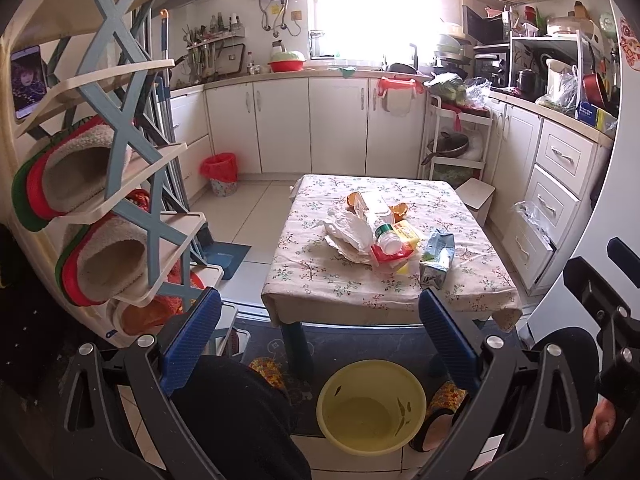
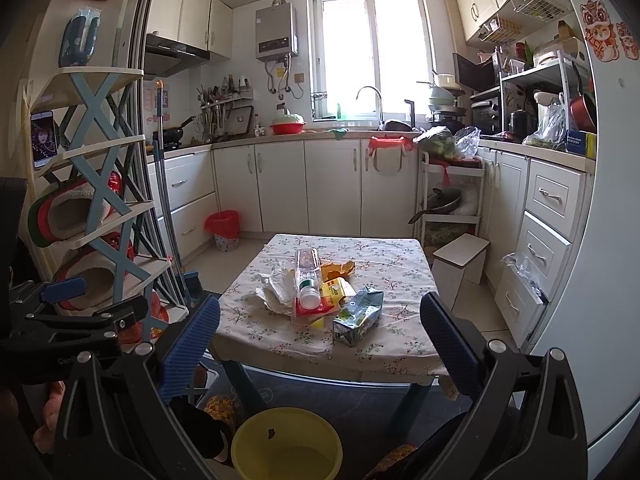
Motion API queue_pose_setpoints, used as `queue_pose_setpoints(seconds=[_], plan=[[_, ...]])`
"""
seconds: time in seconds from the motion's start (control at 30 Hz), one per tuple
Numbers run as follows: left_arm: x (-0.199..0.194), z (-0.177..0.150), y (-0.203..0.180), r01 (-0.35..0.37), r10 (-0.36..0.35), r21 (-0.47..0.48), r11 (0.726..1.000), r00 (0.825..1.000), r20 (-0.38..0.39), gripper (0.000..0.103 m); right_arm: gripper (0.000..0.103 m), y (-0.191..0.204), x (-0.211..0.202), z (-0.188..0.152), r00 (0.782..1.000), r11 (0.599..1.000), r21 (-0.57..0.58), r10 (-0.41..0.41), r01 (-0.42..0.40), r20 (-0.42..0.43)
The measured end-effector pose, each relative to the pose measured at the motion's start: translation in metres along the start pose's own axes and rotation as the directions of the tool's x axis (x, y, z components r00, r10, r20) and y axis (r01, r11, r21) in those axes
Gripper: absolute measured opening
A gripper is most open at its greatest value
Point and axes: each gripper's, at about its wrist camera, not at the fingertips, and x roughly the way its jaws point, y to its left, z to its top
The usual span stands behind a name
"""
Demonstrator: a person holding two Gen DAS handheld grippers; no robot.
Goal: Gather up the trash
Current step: 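Move both tools toward the cluttered floral table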
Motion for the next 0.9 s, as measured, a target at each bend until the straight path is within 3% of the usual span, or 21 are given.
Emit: queue_pose_setpoints(seconds=[0.9], plan=[[0.077, 0.020, -0.015, -0.003, 0.004, 0.013, 1.000, 0.998, -0.069, 0.095, 0.096, -0.013, 0.062, 0.004, 0.998, 1.000, 0.013, -0.007, 0.008, -0.064]])
